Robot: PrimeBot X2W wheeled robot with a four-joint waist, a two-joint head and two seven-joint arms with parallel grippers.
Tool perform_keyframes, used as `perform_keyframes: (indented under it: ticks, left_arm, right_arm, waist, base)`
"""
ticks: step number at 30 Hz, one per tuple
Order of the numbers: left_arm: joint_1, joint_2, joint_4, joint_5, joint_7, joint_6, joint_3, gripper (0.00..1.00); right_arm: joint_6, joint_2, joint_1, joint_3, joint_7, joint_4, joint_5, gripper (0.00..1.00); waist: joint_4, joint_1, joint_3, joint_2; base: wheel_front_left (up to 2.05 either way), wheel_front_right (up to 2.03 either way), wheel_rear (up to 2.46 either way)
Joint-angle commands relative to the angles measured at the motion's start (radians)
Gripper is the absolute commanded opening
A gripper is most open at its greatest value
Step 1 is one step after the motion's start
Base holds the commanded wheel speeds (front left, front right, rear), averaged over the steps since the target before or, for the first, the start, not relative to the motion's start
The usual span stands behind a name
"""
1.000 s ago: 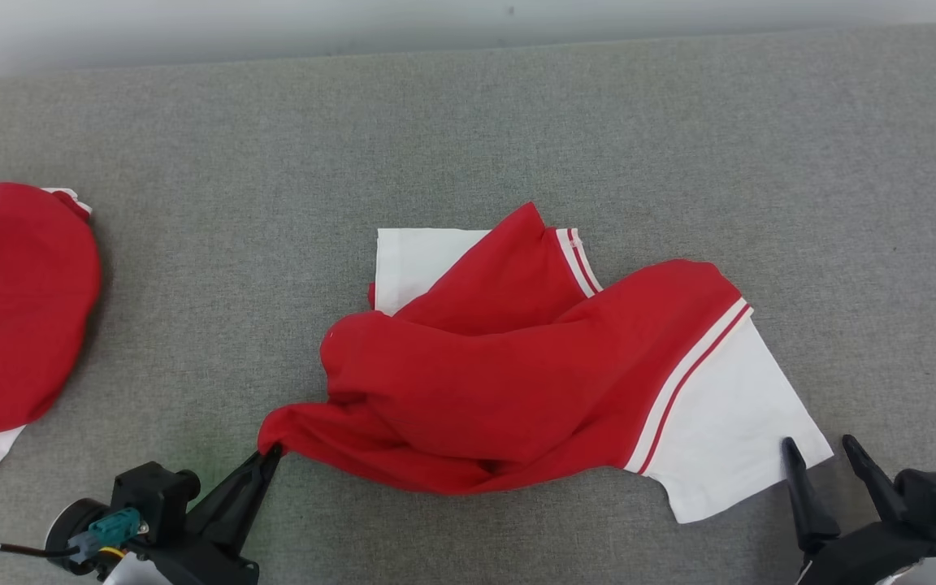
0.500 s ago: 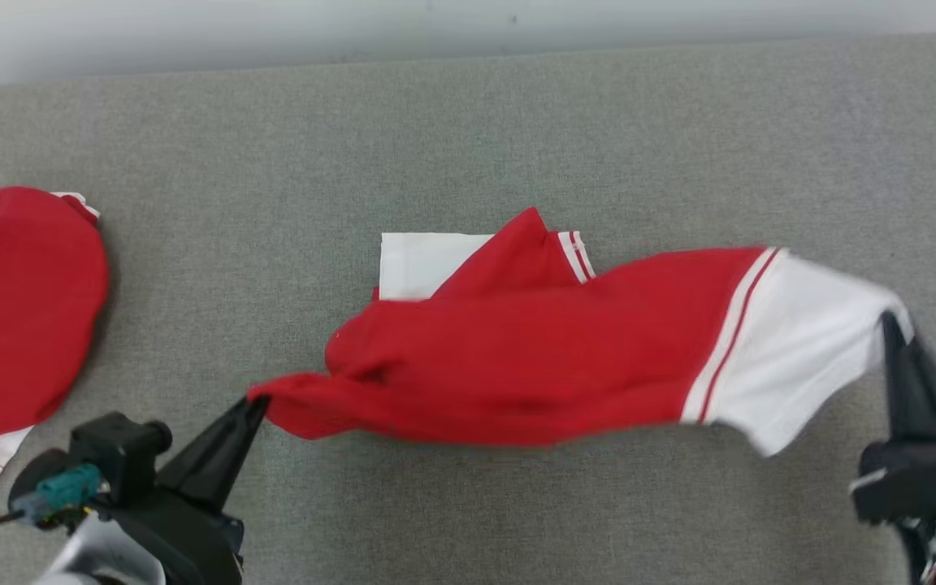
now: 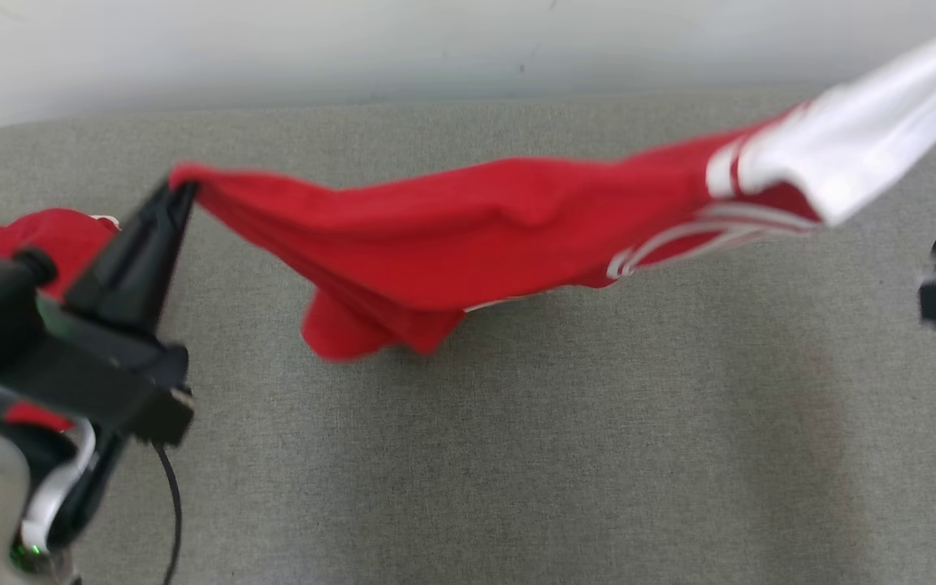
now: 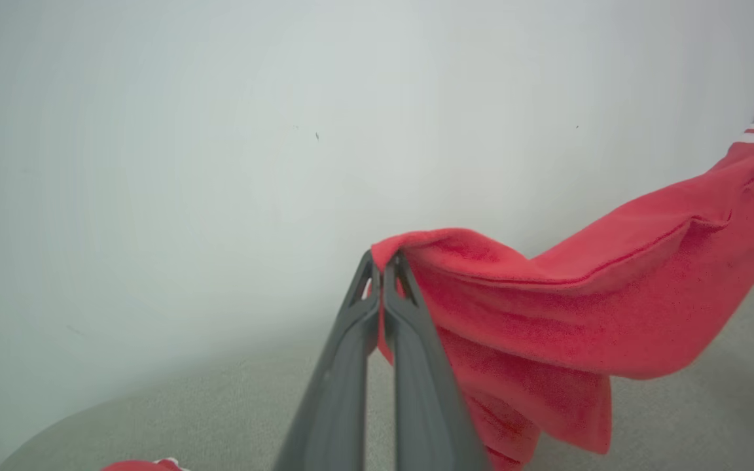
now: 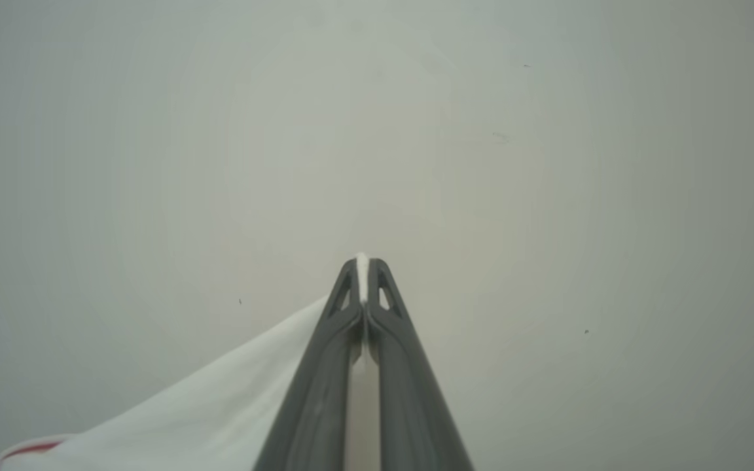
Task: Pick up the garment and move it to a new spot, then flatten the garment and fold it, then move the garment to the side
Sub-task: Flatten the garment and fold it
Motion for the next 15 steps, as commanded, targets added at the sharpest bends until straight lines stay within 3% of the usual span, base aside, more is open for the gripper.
perform_keyframes:
  ticks: [1,10,15]
  left_arm:
    - [-0.022,0.003,-0.007,0.017,-0.005,0.004,0.006,0.0]
    - [-0.232,-0.018,-0.029,0.074,-0.016,0.061,0.054,0.0]
    - [-0.293,-0.025,-0.019,0.076,0.009,0.056,0.032,0.0]
  right_arm:
    - [0.0,-0.01,-0.02,-0.002,-0.007,0.001,-0.013,0.0]
    - [0.0,-0.028,-0.239,0.027,-0.031,0.028,-0.033,0.0]
    - [0.0,-0.035,-0.286,0.052,-0.022,0.04,-0.023,0.0]
  waist:
    - [0.001,0.0,-0.009,0.0]
    - [-0.004,0.0,-0.035,0.0]
    - [-0.01,0.0,-0.029,0.0]
  base:
    - [0.0,0.0,0.0]
    - [0.0,0.0,0.0]
    - [0.0,0.0,0.0]
